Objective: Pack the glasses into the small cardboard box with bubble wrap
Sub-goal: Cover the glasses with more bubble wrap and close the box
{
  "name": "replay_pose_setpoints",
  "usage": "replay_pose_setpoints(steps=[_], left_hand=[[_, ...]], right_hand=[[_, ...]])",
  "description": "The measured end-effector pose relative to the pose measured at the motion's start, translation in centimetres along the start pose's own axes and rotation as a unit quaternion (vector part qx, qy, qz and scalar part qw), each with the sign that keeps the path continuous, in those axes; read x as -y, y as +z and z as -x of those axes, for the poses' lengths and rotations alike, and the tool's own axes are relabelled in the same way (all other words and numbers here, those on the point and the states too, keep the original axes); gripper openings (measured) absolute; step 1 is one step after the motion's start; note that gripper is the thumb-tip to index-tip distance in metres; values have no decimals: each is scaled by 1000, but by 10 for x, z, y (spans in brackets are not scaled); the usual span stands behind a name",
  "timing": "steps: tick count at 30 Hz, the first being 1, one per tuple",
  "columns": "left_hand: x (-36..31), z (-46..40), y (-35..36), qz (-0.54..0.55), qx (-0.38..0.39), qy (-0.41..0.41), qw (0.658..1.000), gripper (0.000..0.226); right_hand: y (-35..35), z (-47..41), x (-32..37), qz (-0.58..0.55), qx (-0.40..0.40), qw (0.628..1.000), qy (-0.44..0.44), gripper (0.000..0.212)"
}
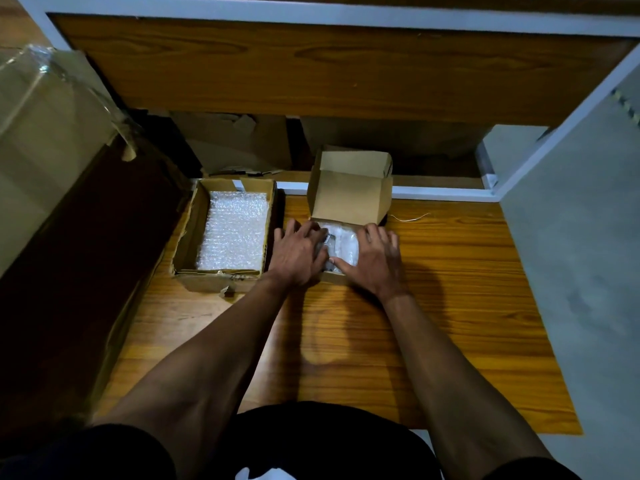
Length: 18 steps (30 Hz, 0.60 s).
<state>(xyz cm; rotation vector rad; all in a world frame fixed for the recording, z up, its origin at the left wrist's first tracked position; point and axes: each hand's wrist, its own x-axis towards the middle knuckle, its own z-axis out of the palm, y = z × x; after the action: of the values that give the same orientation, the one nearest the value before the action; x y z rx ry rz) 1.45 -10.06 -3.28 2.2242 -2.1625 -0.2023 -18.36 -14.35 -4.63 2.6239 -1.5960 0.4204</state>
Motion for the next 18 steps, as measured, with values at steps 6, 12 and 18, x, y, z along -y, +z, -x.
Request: replay_pose_setpoints(steps=[6, 12, 18], left_hand=[[-2, -4, 3, 1, 40, -2, 999, 66], [-4, -5, -1, -9, 62, -1, 998, 69], [-19, -4, -1, -33, 25, 60, 997, 68]], right_hand=[[-1, 5, 8, 10, 43, 999, 32, 82], [-3, 5, 7, -9, 51, 998, 33, 85], [-11, 19, -2, 53, 60, 995, 59, 84]])
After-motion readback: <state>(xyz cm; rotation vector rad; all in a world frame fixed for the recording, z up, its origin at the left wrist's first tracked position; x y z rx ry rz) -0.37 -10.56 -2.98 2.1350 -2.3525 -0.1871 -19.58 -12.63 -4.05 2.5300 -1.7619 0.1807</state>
